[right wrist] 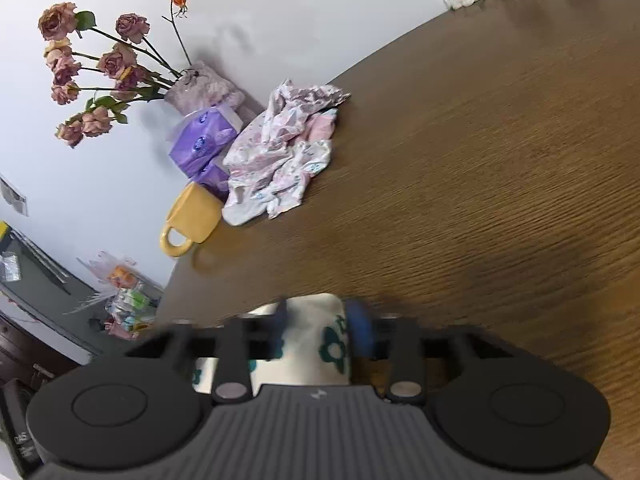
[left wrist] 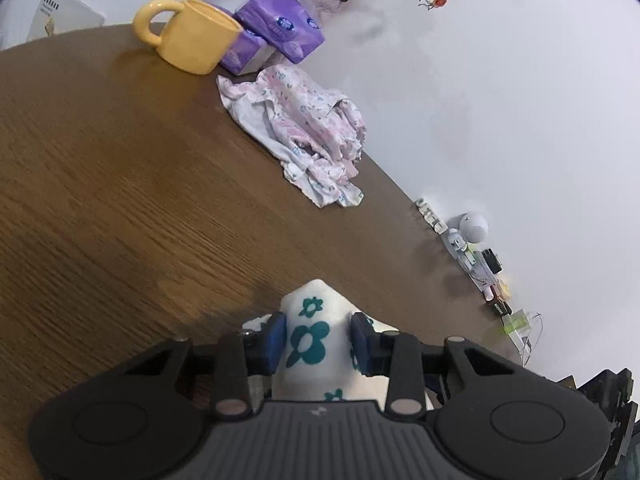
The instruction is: Fold clothes
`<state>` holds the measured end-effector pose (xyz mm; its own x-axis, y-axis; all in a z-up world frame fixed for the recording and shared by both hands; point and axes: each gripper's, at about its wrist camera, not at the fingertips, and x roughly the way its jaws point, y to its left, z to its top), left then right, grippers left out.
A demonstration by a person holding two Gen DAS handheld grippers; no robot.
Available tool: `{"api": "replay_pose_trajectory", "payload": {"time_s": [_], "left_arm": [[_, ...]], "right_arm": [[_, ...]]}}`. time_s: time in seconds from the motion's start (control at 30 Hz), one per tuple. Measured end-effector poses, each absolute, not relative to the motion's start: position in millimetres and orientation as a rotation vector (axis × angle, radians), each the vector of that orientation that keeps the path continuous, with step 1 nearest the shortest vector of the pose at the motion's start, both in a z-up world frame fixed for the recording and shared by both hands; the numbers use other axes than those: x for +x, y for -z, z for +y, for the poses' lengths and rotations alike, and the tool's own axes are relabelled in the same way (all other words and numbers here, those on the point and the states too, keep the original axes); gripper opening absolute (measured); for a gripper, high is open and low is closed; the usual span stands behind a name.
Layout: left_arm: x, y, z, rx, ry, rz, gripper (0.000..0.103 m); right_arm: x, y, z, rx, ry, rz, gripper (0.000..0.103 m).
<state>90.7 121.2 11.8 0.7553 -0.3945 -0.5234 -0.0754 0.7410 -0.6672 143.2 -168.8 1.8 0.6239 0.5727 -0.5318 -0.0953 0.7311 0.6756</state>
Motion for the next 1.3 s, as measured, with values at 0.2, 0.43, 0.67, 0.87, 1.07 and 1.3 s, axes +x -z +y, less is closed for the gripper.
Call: {"api": "replay_pose_trajectory", "payload": {"time_s": [0.2, 0.43, 0.67, 0.87, 1.07, 1.3], "left_arm": [[97.3, -7.3, 127.5, -0.753, 0.145, 0.704, 0.057], [81.2, -11.9, 133.6, -0.783, 0.162, 0.681, 0.073], [37.9, -24.7, 123.2, -0.683, 0.251, 0.68, 0.072], [32.5, -18.0, 112.2, -0.652, 0.264, 0.687, 0.038], [25.9, -13.4, 110.2, -0.663, 0.259, 0.681, 0.068], [17.0, -13.5, 106.7, -0.651, 0.263, 0.675, 0.053]], "right_arm": [[144.5, -0.5, -172.5, 0.682, -0.409, 0.809, 0.035], [145.9, 1.0, -176.8, 0.716, -0.4, 0.803, 0.024], [98.2, -14.7, -190.7, 0.627, -0.426, 0.762, 0.042], [83.8, -11.9, -184.0, 0.589, -0.44, 0.764, 0.041], [78.2, -10.1, -171.2, 0.537, -0.469, 0.741, 0.019], [72.6, -9.7, -168.8, 0.51, -0.463, 0.728, 0.022]]}}
